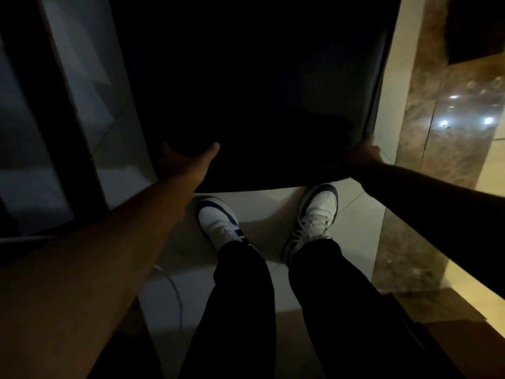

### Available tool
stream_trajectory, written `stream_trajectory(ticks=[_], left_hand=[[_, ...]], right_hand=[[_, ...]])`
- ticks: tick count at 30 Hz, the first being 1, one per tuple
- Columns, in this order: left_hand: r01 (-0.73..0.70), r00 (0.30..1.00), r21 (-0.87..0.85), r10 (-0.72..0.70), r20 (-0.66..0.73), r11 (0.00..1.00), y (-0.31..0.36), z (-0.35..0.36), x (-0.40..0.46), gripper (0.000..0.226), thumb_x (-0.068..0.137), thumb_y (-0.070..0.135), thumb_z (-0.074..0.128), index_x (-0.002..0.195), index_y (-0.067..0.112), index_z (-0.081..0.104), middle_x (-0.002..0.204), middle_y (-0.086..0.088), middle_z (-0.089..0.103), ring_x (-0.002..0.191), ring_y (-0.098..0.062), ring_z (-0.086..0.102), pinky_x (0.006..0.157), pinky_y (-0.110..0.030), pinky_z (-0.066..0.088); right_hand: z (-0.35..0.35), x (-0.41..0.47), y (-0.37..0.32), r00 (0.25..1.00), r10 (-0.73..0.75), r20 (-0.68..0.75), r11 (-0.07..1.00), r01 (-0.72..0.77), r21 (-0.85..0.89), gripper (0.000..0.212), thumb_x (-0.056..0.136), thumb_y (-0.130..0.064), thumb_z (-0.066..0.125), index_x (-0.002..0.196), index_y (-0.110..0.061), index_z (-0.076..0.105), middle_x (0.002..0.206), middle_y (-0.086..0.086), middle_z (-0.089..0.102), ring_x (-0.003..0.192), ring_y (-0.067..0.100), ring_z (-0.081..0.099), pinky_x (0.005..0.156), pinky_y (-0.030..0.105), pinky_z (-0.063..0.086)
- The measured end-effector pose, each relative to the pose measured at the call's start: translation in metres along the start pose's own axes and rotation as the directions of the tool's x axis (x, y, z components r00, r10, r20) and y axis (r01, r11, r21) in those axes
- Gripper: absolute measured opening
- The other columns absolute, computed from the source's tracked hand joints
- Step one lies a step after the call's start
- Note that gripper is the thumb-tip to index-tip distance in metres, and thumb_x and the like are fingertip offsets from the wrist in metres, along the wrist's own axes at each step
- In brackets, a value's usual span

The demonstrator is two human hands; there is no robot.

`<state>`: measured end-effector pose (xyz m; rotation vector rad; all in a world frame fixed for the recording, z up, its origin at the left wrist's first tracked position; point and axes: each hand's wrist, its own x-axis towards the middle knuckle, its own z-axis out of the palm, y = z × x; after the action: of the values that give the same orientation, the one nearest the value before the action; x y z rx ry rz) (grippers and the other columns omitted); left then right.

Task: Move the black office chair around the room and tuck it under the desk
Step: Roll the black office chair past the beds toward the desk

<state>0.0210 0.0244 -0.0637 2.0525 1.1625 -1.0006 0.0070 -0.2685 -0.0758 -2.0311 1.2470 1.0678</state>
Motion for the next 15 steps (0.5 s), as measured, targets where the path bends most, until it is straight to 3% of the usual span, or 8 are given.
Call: stream_trajectory(ticks=[4, 6, 9, 12, 13, 15], left_hand=[[0.071, 0.997, -0.105, -0.071, 0.005, 0.992, -0.013, 0.004, 0.035, 0.119, 0.072, 0.057, 0.078, 0.157, 0.016, 0.005, 0.163, -0.012, 0.012, 0.148, -0.033, 0.018, 0.118, -0.047, 0.025], [0.098, 0.995, -0.071, -0.098, -0.003, 0.993, -0.021, 0.008, 0.044, 0.121, 0.073, 0.06, 0.075, 0.157, 0.015, 0.0, 0.163, -0.016, 0.008, 0.148, -0.037, 0.013, 0.118, -0.051, 0.02], [0.099, 0.984, -0.036, -0.103, -0.143, 0.994, -0.033, 0.01, 0.053, 0.122, 0.069, 0.064, 0.076, 0.156, 0.014, 0.005, 0.161, -0.019, 0.01, 0.146, -0.038, 0.017, 0.115, -0.05, 0.021], [0.069, 0.951, -0.192, -0.122, -0.284, 0.979, -0.047, 0.004, 0.059, 0.114, 0.065, 0.062, 0.08, 0.152, 0.017, 0.023, 0.153, -0.02, 0.026, 0.138, -0.037, 0.034, 0.107, -0.045, 0.035], [0.069, 0.958, -0.223, -0.127, -0.257, 0.972, -0.049, 0.002, 0.061, 0.111, 0.064, 0.062, 0.08, 0.15, 0.016, 0.027, 0.152, -0.018, 0.032, 0.136, -0.034, 0.038, 0.106, -0.043, 0.037], [0.024, 0.993, -0.263, -0.053, -0.103, 0.965, -0.054, -0.002, 0.067, 0.099, 0.067, 0.056, 0.079, 0.147, 0.014, 0.037, 0.147, -0.01, 0.044, 0.129, -0.023, 0.046, 0.102, -0.037, 0.04]], right_hand=[[0.005, 0.03, -0.002, 0.996, 0.078, -0.053, 0.987, -0.07, 0.142, 0.081, 0.09, -0.027, 0.062, 0.154, -0.022, 0.013, 0.149, 0.018, 0.033, 0.131, 0.039, 0.04, 0.104, 0.043, 0.042], [0.01, 0.038, 0.003, 0.994, 0.104, -0.039, 0.982, -0.096, 0.165, 0.079, 0.089, -0.025, 0.063, 0.152, -0.019, 0.017, 0.147, 0.018, 0.035, 0.129, 0.038, 0.041, 0.103, 0.044, 0.043], [0.013, 0.048, 0.012, 0.982, 0.127, -0.137, 0.981, -0.104, 0.165, 0.072, 0.086, -0.024, 0.063, 0.147, -0.017, 0.024, 0.144, 0.017, 0.034, 0.126, 0.039, 0.042, 0.104, 0.047, 0.043], [0.01, 0.057, 0.023, 0.962, 0.18, -0.207, 0.968, -0.136, 0.211, 0.072, 0.086, -0.024, 0.062, 0.147, -0.016, 0.024, 0.143, 0.017, 0.038, 0.125, 0.038, 0.044, 0.102, 0.047, 0.045], [0.007, 0.059, 0.028, 0.967, 0.183, -0.177, 0.965, -0.142, 0.221, 0.071, 0.088, -0.024, 0.061, 0.148, -0.015, 0.023, 0.139, 0.016, 0.042, 0.119, 0.035, 0.05, 0.096, 0.043, 0.049], [0.003, 0.065, 0.028, 0.987, 0.157, -0.036, 0.957, -0.143, 0.253, 0.061, 0.093, -0.022, 0.055, 0.147, -0.014, 0.027, 0.122, 0.011, 0.049, 0.091, 0.021, 0.056, 0.069, 0.03, 0.049]])
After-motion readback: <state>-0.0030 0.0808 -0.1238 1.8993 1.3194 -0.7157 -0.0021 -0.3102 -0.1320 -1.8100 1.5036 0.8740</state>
